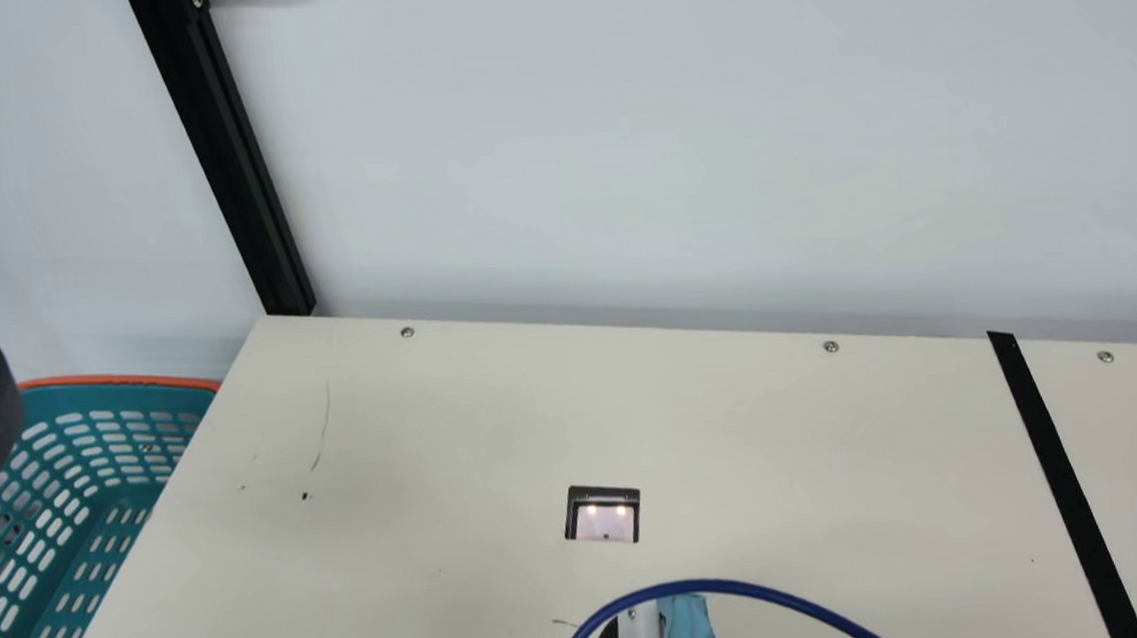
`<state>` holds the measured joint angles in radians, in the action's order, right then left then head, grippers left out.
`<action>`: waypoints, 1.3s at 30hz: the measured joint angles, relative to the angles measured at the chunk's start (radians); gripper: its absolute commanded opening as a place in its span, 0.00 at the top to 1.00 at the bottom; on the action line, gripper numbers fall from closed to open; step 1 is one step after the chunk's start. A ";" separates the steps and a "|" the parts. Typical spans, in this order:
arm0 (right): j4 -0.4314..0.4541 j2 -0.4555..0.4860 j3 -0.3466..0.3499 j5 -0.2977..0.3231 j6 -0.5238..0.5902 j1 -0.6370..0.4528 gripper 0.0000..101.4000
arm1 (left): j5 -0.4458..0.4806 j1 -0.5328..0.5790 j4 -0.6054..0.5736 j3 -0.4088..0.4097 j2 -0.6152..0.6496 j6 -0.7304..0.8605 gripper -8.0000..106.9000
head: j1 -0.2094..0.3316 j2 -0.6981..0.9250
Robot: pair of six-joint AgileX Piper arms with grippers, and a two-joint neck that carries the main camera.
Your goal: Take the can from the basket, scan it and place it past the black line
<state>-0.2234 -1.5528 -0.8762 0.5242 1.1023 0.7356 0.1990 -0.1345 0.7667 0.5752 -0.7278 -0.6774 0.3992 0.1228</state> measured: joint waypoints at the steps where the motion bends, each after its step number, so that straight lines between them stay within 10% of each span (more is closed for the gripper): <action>1: 0.000 0.000 0.000 0.000 0.000 0.000 1.00 | 0.000 0.000 0.000 0.000 0.000 0.000 0.15 | 0.000 0.000; 39: 0.082 0.071 -0.021 0.012 -0.117 0.024 1.00 | 0.000 0.000 0.000 0.000 0.000 0.000 0.15 | 0.005 -0.005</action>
<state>-0.1417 -1.4816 -0.8969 0.5367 0.9848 0.7593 0.1990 -0.1345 0.7667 0.5752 -0.7278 -0.6774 0.4043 0.1177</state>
